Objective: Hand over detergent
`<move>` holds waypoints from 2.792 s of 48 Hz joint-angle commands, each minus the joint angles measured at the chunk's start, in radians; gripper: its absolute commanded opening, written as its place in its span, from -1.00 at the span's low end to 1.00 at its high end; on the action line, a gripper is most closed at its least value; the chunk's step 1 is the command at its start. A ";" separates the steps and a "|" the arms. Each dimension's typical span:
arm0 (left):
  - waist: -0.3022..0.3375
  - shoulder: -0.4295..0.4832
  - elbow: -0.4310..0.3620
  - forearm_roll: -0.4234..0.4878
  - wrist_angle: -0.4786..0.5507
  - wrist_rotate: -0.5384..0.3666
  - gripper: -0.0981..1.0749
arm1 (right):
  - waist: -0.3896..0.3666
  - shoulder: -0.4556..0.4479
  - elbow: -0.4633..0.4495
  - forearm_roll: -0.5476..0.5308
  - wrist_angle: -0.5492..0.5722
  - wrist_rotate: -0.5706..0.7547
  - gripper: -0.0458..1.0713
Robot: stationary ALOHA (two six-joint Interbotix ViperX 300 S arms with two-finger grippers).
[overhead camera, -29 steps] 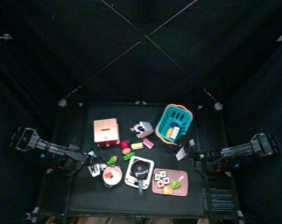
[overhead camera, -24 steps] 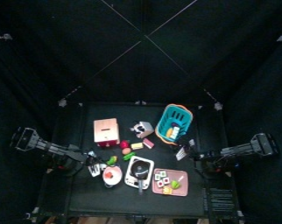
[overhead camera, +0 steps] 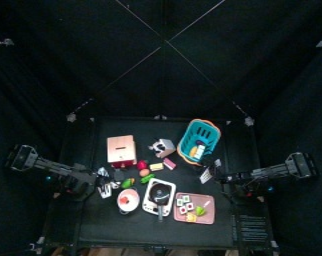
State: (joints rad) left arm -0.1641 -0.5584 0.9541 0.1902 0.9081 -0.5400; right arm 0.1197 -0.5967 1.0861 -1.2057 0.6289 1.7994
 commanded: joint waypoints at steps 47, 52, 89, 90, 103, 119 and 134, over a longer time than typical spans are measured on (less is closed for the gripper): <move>0.353 0.327 -0.221 0.305 -0.994 0.014 0.54 | -0.104 0.075 -0.264 0.156 -0.212 0.014 0.52; 0.357 0.396 -0.267 0.319 -1.023 0.017 0.54 | -0.126 0.098 -0.287 0.164 -0.247 0.015 0.52; 0.350 0.471 -0.287 0.390 -1.195 0.018 0.54 | -0.233 0.284 -0.403 0.199 -0.416 0.012 0.73; 0.350 0.471 -0.287 0.390 -1.195 0.018 0.54 | -0.233 0.288 -0.407 0.199 -0.420 0.012 0.73; 0.362 0.477 -0.275 0.390 -1.193 0.018 0.54 | -0.232 0.273 -0.402 0.201 -0.463 0.006 0.73; 0.380 0.485 -0.270 0.385 -1.187 0.017 0.54 | -0.230 0.236 -0.394 0.216 -0.465 0.011 0.73; 0.376 0.506 -0.285 0.385 -1.190 0.017 0.54 | -0.232 0.318 -0.448 0.216 -0.469 0.005 0.73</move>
State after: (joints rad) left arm 0.2117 -0.0476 0.6964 0.5768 -0.2761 -0.5231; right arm -0.1089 -0.2792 0.6750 -0.9879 0.1657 1.8086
